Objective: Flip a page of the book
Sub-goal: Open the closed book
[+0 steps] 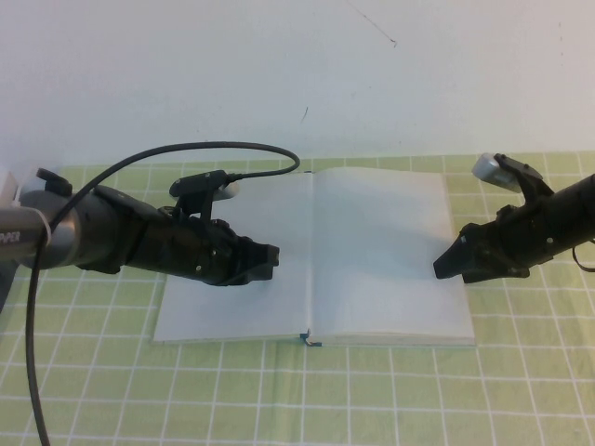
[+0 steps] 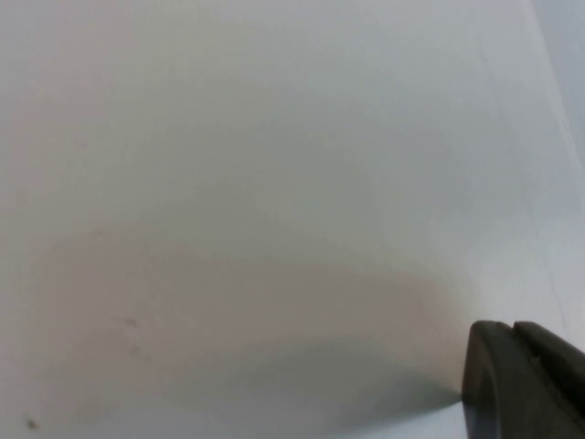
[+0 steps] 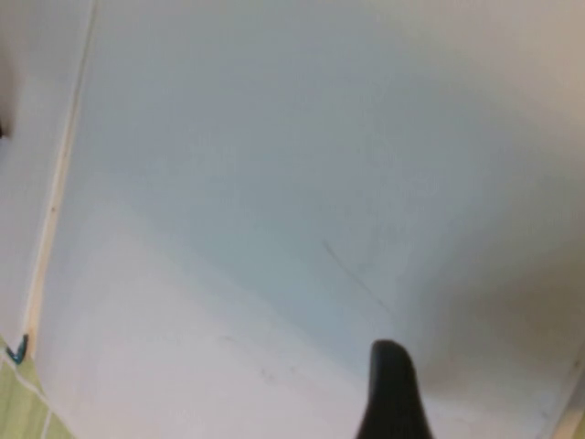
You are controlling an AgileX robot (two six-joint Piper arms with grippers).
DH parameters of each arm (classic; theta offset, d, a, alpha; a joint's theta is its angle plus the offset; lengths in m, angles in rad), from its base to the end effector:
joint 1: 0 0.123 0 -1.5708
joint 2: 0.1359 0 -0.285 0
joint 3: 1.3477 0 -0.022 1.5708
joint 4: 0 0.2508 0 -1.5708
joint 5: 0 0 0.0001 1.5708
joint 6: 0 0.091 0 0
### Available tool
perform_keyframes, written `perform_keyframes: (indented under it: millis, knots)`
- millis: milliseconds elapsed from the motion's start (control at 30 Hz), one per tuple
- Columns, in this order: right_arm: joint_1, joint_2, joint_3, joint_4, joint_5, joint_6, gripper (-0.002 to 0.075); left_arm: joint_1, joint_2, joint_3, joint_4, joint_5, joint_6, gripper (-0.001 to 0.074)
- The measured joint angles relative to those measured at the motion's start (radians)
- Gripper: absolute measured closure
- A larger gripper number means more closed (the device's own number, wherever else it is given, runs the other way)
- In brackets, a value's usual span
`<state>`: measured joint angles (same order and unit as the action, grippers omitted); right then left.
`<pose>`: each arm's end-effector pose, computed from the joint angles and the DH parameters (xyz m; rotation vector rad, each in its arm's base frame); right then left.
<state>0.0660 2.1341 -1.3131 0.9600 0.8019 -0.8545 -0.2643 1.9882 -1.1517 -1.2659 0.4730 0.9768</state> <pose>0.4018 0.0803 0.1193 -0.3214 2.6941 0.8809 0.3749 -0.1425 0.1465 0.2113 2.4990 -0.7753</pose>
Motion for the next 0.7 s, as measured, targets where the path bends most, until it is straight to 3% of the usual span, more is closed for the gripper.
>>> perform_keyframes:
  millis: [700]
  knots:
    - [0.000, 0.002, -0.051, 0.000, 0.050, 0.005, 0.0279, 0.000, 0.000, 0.000, 0.002, 0.000, 0.000, 0.0738]
